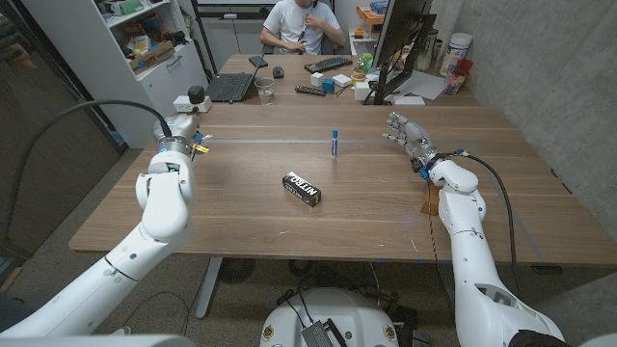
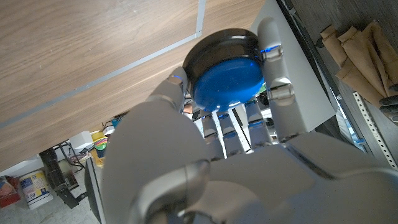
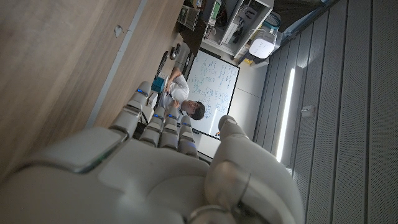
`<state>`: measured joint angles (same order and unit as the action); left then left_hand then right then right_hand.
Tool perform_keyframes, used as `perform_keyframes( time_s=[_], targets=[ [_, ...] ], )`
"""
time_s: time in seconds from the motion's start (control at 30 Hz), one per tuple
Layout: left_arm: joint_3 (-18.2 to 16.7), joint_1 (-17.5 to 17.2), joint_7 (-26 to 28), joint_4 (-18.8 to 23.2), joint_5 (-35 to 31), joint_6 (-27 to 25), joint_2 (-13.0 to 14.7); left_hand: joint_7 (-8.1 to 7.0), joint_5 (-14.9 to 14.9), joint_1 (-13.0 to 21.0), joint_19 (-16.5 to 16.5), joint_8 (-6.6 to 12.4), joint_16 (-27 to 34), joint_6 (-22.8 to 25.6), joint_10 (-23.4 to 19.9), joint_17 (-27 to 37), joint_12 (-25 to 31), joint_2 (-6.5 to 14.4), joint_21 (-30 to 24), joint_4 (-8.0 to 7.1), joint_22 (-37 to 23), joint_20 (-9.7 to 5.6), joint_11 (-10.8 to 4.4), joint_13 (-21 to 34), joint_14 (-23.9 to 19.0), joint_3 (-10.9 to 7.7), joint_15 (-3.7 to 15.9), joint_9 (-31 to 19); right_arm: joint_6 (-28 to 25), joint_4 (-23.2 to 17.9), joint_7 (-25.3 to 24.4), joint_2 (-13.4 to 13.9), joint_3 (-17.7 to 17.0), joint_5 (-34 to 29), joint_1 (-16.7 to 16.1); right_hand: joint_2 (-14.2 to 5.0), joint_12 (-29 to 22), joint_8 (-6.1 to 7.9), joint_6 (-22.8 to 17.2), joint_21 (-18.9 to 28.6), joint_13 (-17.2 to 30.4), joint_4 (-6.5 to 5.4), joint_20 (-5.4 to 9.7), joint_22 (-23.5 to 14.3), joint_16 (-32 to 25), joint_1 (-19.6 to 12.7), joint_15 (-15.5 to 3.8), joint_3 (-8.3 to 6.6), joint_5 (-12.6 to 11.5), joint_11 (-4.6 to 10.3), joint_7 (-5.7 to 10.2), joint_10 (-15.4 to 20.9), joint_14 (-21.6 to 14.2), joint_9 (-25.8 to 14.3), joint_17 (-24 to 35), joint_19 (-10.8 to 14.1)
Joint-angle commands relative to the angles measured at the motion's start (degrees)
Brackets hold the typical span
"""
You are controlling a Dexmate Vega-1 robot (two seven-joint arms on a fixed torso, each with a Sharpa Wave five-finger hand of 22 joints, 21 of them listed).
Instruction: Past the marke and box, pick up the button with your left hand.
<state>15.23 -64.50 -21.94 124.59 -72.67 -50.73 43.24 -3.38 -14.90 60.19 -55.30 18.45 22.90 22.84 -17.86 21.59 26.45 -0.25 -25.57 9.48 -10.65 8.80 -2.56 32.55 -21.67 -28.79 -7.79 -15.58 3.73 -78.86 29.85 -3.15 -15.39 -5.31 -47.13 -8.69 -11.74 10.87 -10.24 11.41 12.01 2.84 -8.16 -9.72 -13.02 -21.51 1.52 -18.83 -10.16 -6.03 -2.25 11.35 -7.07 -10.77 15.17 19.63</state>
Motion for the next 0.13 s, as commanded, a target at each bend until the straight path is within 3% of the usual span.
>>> perform_keyframes(
  time_s=[0.03, 0.13],
  targets=[
    [-0.11, 0.06, -0.65, 0.2, -0.56, -0.46, 0.16, 0.11, -0.51, 5.46, 0.77, -0.02, 0.05, 0.22, -0.14, 0.55, 0.04, 5.83, 0.2, -0.01, -0.07, -0.25, 0.39, 0.4, -7.12, 0.01, 6.78, -0.14, -0.49, -0.81, -0.25, -0.16, 0.12, -0.35, -0.36, -0.32, -0.27, 0.43, -0.4, -0.08, 0.06, 0.08, 0.1, -0.32, -0.27, 0.3, -0.18, -0.04, 0.1, 0.32, 0.2, 0.39, -0.09, -0.22, 0.07, 0.49],
    [-0.01, 0.11, -0.83, 0.07, -0.61, -0.42, 0.2, 0.08, -0.52, 5.45, 0.83, -0.04, 0.04, 0.23, -0.22, 0.57, 0.06, 5.83, 0.21, 0.01, -0.07, -0.17, 0.39, 0.48, -7.18, 0.01, 6.76, -0.16, -0.67, -0.79, -0.34, -0.37, -0.01, -0.14, -0.35, -0.34, -0.27, 0.44, -0.43, -0.07, 0.06, 0.08, 0.1, -0.32, -0.25, 0.32, -0.18, -0.04, 0.1, 0.31, 0.2, 0.39, -0.05, -0.22, 0.06, 0.52]
  ],
)
